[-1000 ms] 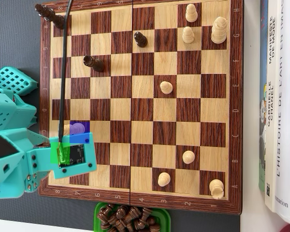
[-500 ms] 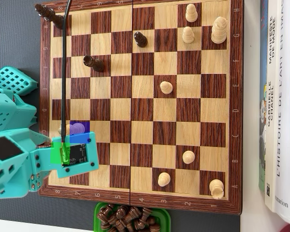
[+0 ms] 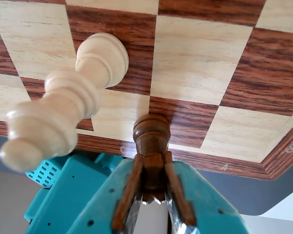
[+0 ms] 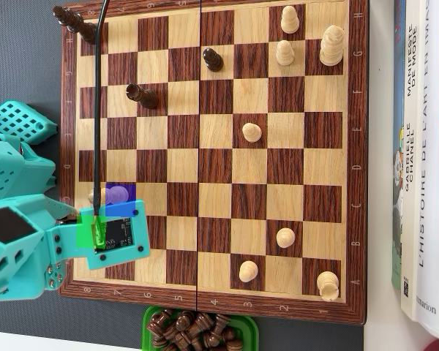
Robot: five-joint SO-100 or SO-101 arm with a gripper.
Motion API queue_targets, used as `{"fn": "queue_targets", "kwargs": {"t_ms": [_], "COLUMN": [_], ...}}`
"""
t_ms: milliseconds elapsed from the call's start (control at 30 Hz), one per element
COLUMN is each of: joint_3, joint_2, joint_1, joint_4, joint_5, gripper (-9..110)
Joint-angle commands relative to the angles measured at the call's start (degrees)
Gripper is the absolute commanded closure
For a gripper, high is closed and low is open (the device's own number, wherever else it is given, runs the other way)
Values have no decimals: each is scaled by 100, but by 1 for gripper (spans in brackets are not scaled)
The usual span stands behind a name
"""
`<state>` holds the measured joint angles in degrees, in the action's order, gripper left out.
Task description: Play chess
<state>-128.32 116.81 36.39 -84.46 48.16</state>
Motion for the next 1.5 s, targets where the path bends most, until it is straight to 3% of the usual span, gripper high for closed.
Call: {"fn": "queue_targets", "kwargs": {"t_ms": [0,800,1467], "joint_3": [281,2391,5994], "joint_2": [18,510,-3252], "joint_1": [9,70,202], "joint_4": [26,-853,-527], "joint_5": [9,18,0], "gripper": [98,97,97]}}
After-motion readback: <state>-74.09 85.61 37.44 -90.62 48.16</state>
